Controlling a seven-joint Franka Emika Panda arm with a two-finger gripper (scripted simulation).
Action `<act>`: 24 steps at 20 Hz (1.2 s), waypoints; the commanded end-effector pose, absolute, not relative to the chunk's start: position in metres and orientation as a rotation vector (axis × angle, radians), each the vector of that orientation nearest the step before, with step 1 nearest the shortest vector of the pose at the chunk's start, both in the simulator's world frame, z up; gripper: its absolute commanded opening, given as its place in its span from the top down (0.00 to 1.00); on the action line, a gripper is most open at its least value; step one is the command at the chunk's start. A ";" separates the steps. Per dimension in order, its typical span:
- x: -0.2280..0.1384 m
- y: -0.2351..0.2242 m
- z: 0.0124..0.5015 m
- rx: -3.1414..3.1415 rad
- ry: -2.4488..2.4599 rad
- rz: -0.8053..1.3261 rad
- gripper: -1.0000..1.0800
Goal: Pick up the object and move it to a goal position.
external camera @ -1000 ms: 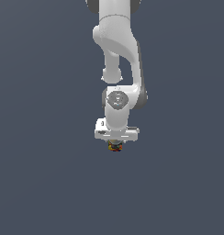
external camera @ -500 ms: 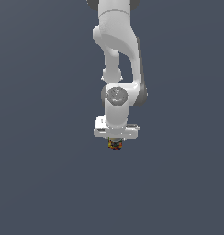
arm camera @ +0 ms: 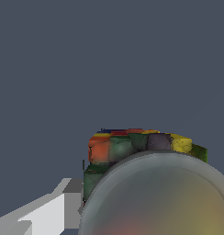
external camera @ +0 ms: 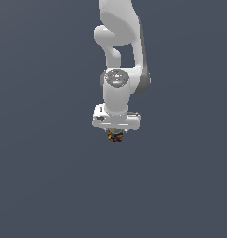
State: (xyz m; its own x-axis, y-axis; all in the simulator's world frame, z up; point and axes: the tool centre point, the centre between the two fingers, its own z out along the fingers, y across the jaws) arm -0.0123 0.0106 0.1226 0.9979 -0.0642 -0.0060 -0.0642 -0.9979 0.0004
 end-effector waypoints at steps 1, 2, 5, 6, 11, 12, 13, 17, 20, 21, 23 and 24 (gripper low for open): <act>-0.020 0.008 0.145 3.140 -0.101 -0.002 1.00; -0.024 0.007 0.154 3.140 -0.101 -0.002 1.00; -0.035 0.004 0.181 3.140 -0.101 -0.002 1.00; -0.039 0.003 0.190 3.140 -0.101 -0.002 1.00; -0.059 -0.002 0.238 3.140 -0.101 -0.001 1.00; -0.063 -0.003 0.248 3.140 -0.101 -0.001 1.00; -0.067 -0.004 0.258 3.140 -0.101 -0.001 1.00; -0.084 -0.009 0.301 3.141 -0.101 -0.001 1.00; -0.097 -0.012 0.332 3.141 -0.101 -0.001 1.00; -0.100 -0.014 0.342 3.141 -0.101 -0.001 1.00; -0.108 -0.016 0.360 3.141 -0.101 -0.001 1.00; -0.111 -0.017 0.369 3.141 -0.101 -0.001 1.00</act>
